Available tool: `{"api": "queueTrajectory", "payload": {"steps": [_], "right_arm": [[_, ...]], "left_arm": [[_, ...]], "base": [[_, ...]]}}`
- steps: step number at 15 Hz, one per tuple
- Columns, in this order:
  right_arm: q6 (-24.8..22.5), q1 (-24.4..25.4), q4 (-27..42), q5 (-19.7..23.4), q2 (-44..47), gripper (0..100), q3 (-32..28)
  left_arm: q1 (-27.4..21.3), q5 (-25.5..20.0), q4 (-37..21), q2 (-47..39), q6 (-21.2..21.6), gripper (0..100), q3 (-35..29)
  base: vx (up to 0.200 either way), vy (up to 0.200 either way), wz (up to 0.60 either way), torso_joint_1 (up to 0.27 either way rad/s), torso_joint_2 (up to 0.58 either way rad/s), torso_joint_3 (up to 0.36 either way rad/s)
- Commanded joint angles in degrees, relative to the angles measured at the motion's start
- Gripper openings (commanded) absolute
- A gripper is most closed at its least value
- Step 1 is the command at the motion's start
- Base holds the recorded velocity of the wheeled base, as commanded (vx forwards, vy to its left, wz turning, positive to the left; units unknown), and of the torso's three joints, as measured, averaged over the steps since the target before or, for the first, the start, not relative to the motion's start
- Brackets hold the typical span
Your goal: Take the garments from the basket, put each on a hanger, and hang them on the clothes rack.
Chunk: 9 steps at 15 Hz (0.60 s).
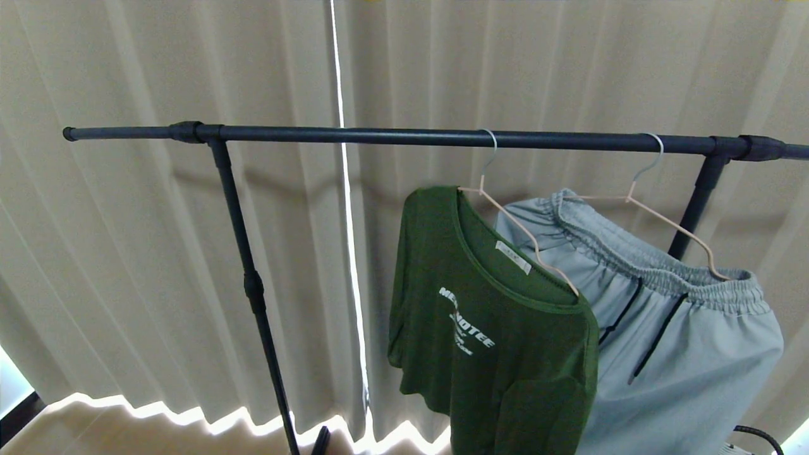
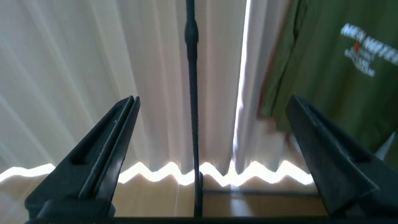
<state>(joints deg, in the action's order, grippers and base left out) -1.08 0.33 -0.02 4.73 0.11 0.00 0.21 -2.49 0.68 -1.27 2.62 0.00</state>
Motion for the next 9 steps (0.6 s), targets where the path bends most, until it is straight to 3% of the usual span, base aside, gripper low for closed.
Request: {"api": "queueTrajectory", "payload": {"steps": [1, 9], "right_arm": [[-0.1, 0.0, -0.1, 0.0, -0.1, 100, 0.0], [-0.2, 0.0, -0.2, 0.0, -0.1, 100, 0.0]], "left_arm": [[0.1, -0.1, 0.0, 1.3, -0.2, 100, 0.0], [0.1, 0.0, 0.0, 1.3, -0.2, 100, 0.0]], "base": [[0.0, 0.0, 0.0, 0.0, 0.0, 0.0], [0.0, 0.0, 0.0, 0.0, 0.0, 0.0]]}}
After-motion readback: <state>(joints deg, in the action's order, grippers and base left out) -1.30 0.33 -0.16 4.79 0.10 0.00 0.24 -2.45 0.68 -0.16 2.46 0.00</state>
